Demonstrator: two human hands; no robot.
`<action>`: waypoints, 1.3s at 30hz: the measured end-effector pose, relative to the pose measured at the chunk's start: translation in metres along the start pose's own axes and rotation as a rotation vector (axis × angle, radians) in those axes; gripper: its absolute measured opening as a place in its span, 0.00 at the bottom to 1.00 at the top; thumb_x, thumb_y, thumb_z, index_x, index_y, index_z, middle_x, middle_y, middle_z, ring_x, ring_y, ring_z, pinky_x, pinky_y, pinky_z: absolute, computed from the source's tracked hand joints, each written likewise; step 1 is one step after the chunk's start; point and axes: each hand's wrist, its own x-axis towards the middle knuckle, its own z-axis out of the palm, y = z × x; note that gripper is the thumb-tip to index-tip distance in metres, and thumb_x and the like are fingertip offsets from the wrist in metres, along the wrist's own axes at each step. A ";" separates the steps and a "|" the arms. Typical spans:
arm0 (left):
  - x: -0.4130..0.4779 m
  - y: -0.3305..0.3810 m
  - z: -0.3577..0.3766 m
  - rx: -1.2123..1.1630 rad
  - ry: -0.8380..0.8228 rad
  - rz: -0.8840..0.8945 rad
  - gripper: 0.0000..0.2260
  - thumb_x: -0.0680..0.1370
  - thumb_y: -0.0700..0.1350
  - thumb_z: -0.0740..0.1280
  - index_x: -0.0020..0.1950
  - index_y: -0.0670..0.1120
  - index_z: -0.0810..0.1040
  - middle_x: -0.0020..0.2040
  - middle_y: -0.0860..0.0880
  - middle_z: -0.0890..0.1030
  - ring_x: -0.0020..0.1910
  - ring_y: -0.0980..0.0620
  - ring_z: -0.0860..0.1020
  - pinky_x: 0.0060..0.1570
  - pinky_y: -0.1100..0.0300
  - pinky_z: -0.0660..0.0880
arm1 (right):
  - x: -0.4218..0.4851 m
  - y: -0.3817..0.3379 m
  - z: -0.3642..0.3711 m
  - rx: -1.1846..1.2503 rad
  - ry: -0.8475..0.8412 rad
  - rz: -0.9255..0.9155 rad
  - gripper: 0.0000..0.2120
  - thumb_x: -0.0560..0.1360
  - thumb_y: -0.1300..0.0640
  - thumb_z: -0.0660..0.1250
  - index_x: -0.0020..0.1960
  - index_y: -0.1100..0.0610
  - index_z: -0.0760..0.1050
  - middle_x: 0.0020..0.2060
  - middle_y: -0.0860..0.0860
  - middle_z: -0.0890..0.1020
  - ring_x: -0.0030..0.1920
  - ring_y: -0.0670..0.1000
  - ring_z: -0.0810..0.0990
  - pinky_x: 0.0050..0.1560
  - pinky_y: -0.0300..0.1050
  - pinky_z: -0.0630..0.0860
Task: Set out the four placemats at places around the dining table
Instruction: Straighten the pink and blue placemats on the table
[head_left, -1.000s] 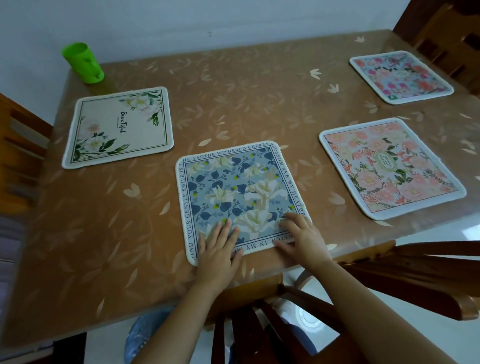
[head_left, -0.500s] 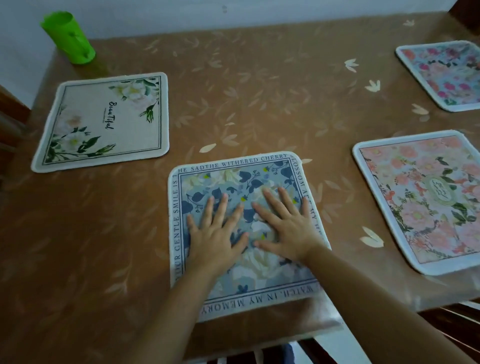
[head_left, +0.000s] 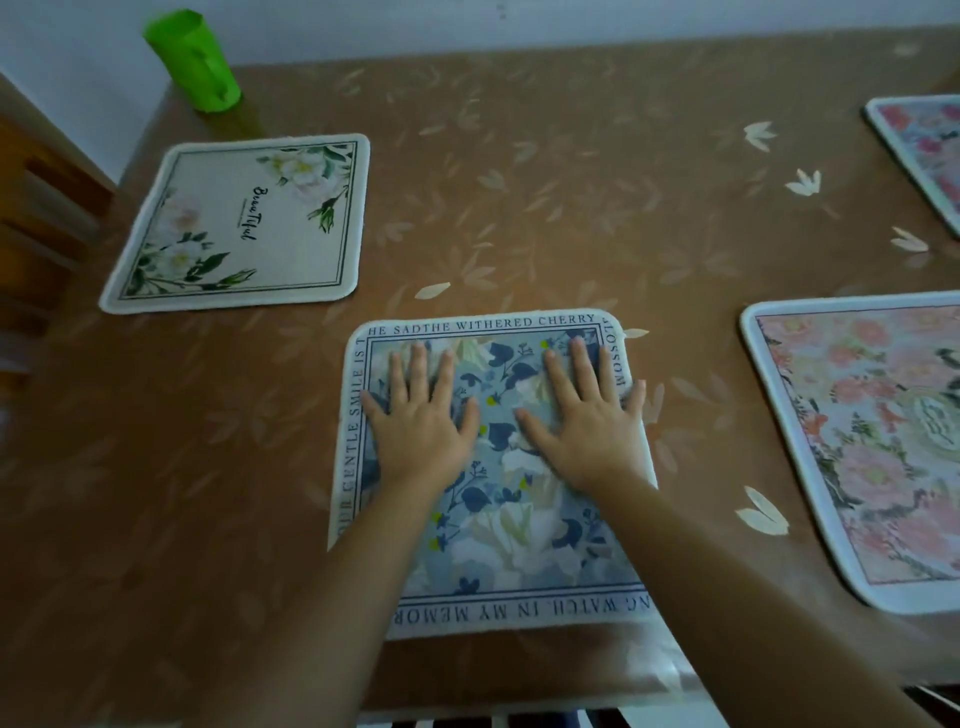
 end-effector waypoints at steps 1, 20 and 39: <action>-0.011 0.001 0.001 0.010 -0.006 -0.001 0.27 0.76 0.61 0.43 0.73 0.56 0.40 0.76 0.49 0.41 0.73 0.47 0.37 0.67 0.35 0.44 | -0.010 0.001 0.000 0.008 -0.001 -0.016 0.35 0.70 0.30 0.39 0.72 0.45 0.38 0.75 0.50 0.42 0.73 0.54 0.37 0.69 0.66 0.44; -0.183 0.033 -0.018 0.090 -0.137 0.014 0.24 0.78 0.54 0.51 0.73 0.48 0.55 0.75 0.44 0.54 0.73 0.42 0.49 0.68 0.40 0.51 | -0.159 0.011 -0.018 0.124 -0.234 -0.130 0.30 0.76 0.38 0.51 0.73 0.47 0.47 0.75 0.49 0.47 0.74 0.53 0.41 0.70 0.63 0.45; -0.296 0.038 -0.120 -0.118 0.199 0.267 0.23 0.79 0.53 0.52 0.73 0.51 0.55 0.75 0.47 0.54 0.74 0.47 0.45 0.70 0.46 0.43 | -0.298 -0.020 -0.154 0.112 0.256 -0.149 0.22 0.75 0.50 0.61 0.67 0.52 0.65 0.68 0.52 0.68 0.71 0.53 0.60 0.68 0.55 0.60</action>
